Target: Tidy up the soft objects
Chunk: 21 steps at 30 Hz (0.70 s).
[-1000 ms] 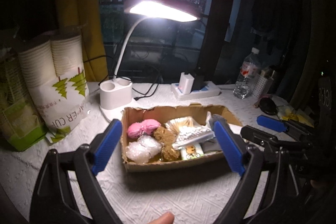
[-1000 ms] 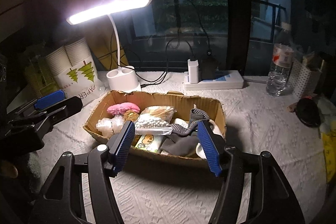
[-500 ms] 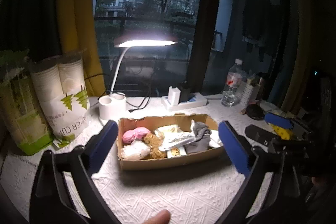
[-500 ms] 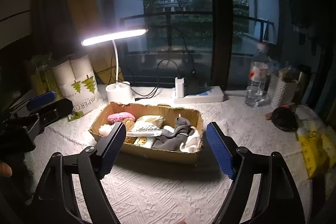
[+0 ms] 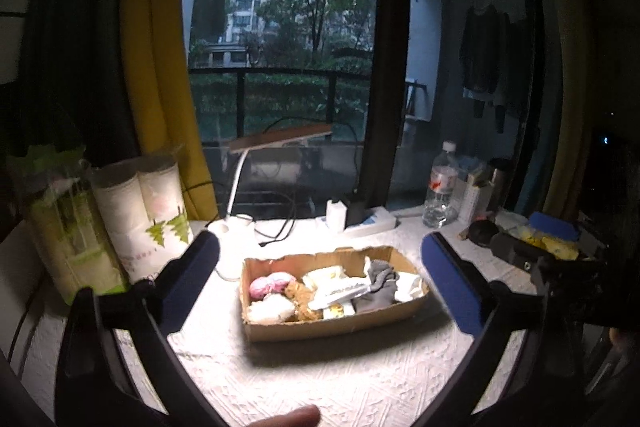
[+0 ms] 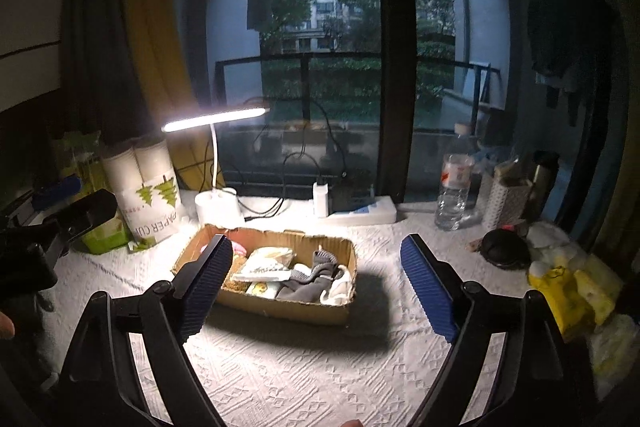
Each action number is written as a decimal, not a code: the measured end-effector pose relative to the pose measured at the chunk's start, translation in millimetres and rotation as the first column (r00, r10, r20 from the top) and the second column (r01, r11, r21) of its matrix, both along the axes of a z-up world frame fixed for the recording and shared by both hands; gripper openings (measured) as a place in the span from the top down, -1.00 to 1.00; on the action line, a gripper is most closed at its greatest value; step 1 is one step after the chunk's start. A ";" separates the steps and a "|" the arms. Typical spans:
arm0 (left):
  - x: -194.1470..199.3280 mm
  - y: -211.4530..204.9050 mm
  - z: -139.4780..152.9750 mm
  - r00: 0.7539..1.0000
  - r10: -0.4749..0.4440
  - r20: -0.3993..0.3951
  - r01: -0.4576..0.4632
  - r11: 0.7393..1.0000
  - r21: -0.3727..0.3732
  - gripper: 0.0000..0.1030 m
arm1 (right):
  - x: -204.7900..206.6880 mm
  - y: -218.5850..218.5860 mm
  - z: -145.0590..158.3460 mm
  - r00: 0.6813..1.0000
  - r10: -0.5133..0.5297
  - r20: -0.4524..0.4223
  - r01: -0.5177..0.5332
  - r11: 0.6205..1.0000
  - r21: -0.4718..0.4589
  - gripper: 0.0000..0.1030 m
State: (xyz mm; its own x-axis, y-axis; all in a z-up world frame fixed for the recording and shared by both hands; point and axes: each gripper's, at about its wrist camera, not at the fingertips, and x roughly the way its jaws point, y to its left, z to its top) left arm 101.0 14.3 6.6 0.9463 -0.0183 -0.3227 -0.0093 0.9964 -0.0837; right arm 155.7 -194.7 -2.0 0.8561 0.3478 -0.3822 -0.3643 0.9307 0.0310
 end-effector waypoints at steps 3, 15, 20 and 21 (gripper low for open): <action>-5.2 -2.8 5.9 1.000 -0.006 0.021 0.005 1.000 0.010 -0.98 | -5.6 -2.9 9.4 1.000 -0.008 0.020 0.008 1.000 0.000 -0.72; -18.0 -4.7 26.6 0.997 -0.004 0.081 0.002 1.000 0.024 -0.98 | -21.6 -14.4 35.2 0.997 -0.033 0.075 0.033 0.999 0.010 -0.72; -16.0 -5.5 27.0 0.996 -0.002 0.086 0.000 1.000 0.027 -0.98 | -24.6 -16.8 38.5 0.996 -0.037 0.085 0.036 0.999 0.014 -0.72; -15.4 -5.3 26.5 0.996 -0.003 0.086 0.001 1.000 0.025 -0.98 | -24.8 -16.9 38.4 0.996 -0.037 0.085 0.036 0.999 0.012 -0.72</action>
